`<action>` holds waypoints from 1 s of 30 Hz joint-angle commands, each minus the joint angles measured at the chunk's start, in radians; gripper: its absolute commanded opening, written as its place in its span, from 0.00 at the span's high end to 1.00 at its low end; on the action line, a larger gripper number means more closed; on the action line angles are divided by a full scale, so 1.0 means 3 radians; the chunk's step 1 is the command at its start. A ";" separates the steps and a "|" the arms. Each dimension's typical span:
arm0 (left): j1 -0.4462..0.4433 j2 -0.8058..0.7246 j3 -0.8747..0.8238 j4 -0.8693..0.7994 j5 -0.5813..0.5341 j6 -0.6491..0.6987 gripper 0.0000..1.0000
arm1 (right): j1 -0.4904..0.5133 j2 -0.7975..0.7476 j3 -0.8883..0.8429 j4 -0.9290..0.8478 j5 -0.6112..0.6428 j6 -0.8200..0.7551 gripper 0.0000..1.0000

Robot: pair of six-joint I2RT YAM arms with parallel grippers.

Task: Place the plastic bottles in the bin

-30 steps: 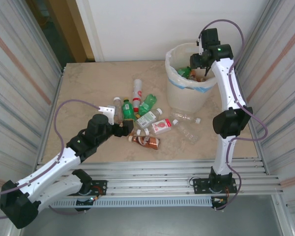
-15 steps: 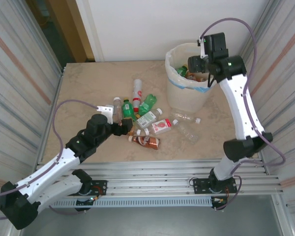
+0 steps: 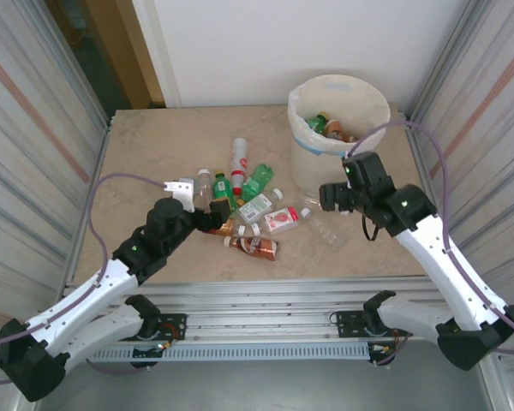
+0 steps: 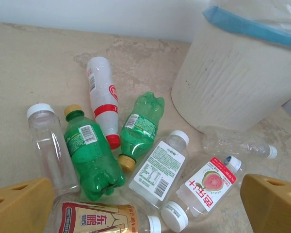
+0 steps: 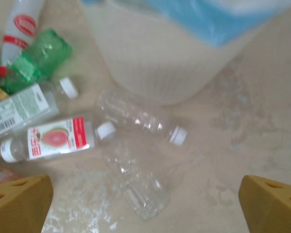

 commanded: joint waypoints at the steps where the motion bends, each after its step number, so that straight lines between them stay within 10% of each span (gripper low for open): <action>1: 0.0013 0.0024 0.0008 0.0184 -0.0114 -0.0079 0.01 | 0.0024 -0.0083 -0.0411 0.0099 -0.0199 0.0418 0.02; 30: 0.0057 -0.0285 -0.0226 0.0108 -0.0316 -0.0236 0.01 | 0.0074 0.0966 -0.1150 0.0862 -0.0621 0.0598 0.01</action>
